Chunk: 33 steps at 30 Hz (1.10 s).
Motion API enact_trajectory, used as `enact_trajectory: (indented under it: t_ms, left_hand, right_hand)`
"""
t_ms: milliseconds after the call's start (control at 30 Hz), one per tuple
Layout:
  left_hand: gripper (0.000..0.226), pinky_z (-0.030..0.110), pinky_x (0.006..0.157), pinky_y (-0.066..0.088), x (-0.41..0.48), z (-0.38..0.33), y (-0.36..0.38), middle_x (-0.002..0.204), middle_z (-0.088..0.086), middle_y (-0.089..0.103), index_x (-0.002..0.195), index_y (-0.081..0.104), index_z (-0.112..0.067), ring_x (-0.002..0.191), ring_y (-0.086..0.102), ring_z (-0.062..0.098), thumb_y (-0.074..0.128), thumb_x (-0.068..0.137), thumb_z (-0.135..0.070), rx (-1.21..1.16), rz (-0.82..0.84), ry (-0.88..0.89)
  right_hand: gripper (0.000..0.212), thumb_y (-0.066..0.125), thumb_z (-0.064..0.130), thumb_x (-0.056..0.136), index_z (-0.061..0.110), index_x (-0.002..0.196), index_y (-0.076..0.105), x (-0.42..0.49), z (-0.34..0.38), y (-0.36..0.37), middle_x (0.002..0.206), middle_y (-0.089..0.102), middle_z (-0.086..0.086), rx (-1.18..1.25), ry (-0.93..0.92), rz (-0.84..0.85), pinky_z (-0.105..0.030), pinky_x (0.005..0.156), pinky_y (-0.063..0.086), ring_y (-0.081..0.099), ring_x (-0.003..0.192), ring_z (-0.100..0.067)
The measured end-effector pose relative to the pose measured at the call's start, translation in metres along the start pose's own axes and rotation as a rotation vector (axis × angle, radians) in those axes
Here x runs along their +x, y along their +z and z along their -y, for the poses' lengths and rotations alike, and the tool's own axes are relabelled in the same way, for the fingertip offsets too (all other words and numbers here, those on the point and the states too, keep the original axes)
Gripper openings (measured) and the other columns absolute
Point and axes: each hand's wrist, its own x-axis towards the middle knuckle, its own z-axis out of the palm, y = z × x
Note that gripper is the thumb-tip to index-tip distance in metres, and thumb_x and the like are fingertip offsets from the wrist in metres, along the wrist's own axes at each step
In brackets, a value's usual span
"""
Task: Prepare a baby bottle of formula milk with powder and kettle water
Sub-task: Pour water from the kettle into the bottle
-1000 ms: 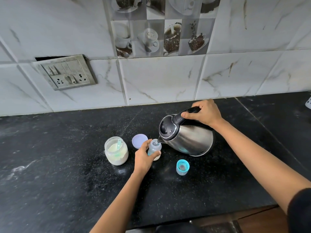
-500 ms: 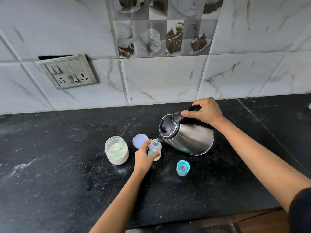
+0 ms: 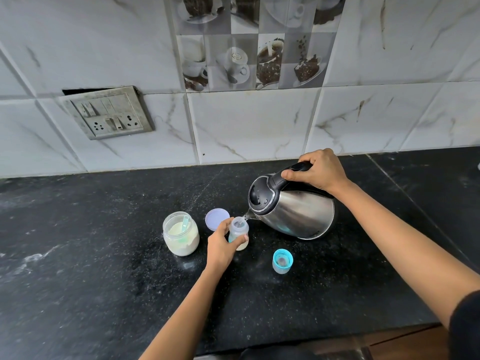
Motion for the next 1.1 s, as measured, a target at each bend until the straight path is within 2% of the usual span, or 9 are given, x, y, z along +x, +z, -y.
enact_trajectory:
  t_ms: [167, 333, 600, 833, 967, 1100]
  left_hand:
    - [0.048, 0.009, 0.082, 0.042, -0.001, -0.001, -0.001, 0.1, -0.023, 0.062, 0.107, 0.056, -0.037, 0.096, 0.055, -0.013, 0.08, 0.071, -0.015, -0.014, -0.003, 0.008]
    - [0.048, 0.017, 0.089, 0.043, 0.0, 0.002, -0.001, 0.103, -0.018, 0.064, 0.11, 0.057, -0.033, 0.101, 0.058, -0.001, 0.081, 0.071, -0.017, -0.021, -0.006, 0.008]
    - [0.047, 0.0, 0.079, 0.038, 0.0, 0.001, -0.001, 0.104, -0.015, 0.065, 0.11, 0.058, -0.031, 0.1, 0.058, -0.001, 0.08, 0.071, -0.015, -0.014, -0.002, 0.016]
    - [0.048, -0.002, 0.078, 0.037, -0.001, 0.002, 0.0, 0.104, -0.016, 0.064, 0.113, 0.058, -0.03, 0.1, 0.056, -0.003, 0.079, 0.072, -0.016, -0.008, -0.005, 0.003]
    - [0.047, -0.001, 0.076, 0.037, -0.001, 0.002, 0.0, 0.1, -0.022, 0.063, 0.11, 0.057, -0.033, 0.095, 0.056, -0.011, 0.079, 0.072, -0.015, -0.011, -0.005, 0.006]
    - [0.048, -0.001, 0.078, 0.037, 0.0, 0.004, 0.001, 0.102, -0.021, 0.064, 0.111, 0.058, -0.032, 0.098, 0.057, -0.007, 0.08, 0.071, -0.017, -0.011, -0.009, 0.004]
  right_hand:
    - [0.083, 0.059, 0.082, 0.052, 0.0, 0.049, 0.044, 0.0, 0.003, -0.002, 0.041, 0.033, 0.001, 0.005, -0.002, 0.005, -0.029, 0.046, 0.022, 0.028, 0.042, -0.014]
    - [0.08, 0.058, 0.082, 0.053, 0.003, 0.047, 0.046, 0.0, 0.005, -0.005, 0.04, 0.035, 0.002, -0.01, -0.021, 0.007, -0.027, 0.044, 0.021, 0.03, 0.041, -0.014]
    - [0.083, 0.055, 0.083, 0.053, 0.001, 0.049, 0.051, 0.001, 0.007, -0.008, 0.04, 0.034, 0.002, -0.028, -0.03, -0.005, -0.027, 0.044, 0.021, 0.03, 0.041, -0.013]
    - [0.084, 0.054, 0.085, 0.052, 0.001, 0.05, 0.053, 0.002, 0.006, -0.01, 0.039, 0.036, 0.002, -0.041, -0.032, -0.003, -0.027, 0.044, 0.022, 0.032, 0.04, -0.014]
    - [0.085, 0.054, 0.085, 0.052, 0.001, 0.05, 0.052, 0.003, 0.006, -0.01, 0.039, 0.035, 0.001, -0.051, -0.03, -0.01, -0.027, 0.045, 0.022, 0.032, 0.041, -0.014]
    - [0.085, 0.054, 0.086, 0.052, 0.001, 0.05, 0.053, 0.005, 0.005, -0.011, 0.04, 0.037, 0.0, -0.048, -0.026, -0.006, -0.026, 0.044, 0.022, 0.032, 0.041, -0.014]
